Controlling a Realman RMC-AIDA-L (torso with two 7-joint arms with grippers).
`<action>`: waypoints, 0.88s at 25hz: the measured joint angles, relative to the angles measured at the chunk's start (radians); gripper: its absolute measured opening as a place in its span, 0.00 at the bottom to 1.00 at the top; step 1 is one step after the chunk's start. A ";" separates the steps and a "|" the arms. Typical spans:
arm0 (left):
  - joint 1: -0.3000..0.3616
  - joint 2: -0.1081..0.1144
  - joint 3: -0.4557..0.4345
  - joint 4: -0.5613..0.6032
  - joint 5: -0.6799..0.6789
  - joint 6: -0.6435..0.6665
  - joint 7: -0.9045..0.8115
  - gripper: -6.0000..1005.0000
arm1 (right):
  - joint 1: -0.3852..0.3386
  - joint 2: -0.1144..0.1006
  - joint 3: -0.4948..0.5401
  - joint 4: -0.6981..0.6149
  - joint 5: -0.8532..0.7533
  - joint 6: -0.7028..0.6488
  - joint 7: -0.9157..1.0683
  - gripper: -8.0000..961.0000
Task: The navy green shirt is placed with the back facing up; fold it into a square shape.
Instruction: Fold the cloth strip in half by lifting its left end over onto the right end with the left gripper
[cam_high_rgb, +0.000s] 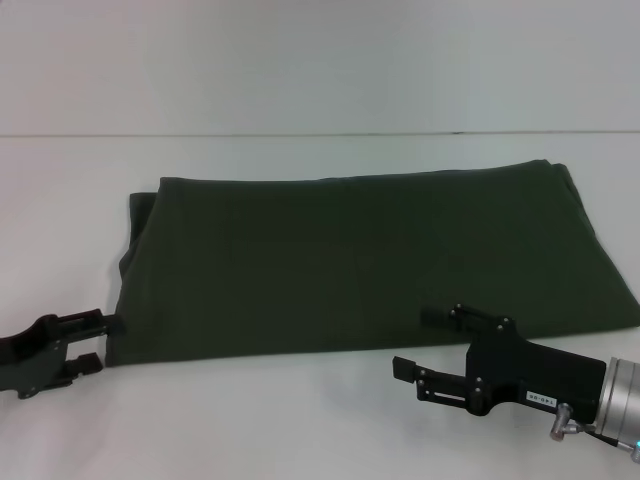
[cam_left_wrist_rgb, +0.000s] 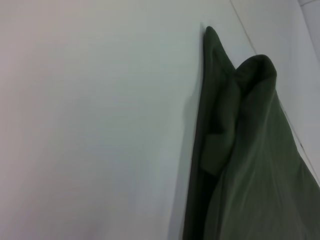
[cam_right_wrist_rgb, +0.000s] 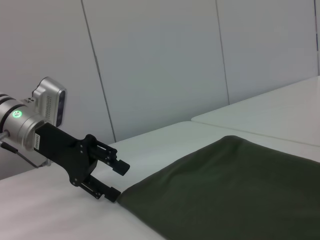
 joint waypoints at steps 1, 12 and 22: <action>-0.001 0.000 0.001 0.000 0.000 -0.001 0.000 0.74 | 0.000 0.000 0.000 0.000 0.000 0.000 0.000 0.89; -0.009 0.000 0.006 -0.028 -0.002 -0.010 -0.001 0.74 | 0.001 0.000 0.002 0.000 0.000 -0.001 0.000 0.89; -0.060 0.000 0.035 -0.081 -0.008 -0.045 0.010 0.74 | 0.003 0.000 0.003 0.000 0.000 -0.016 0.000 0.89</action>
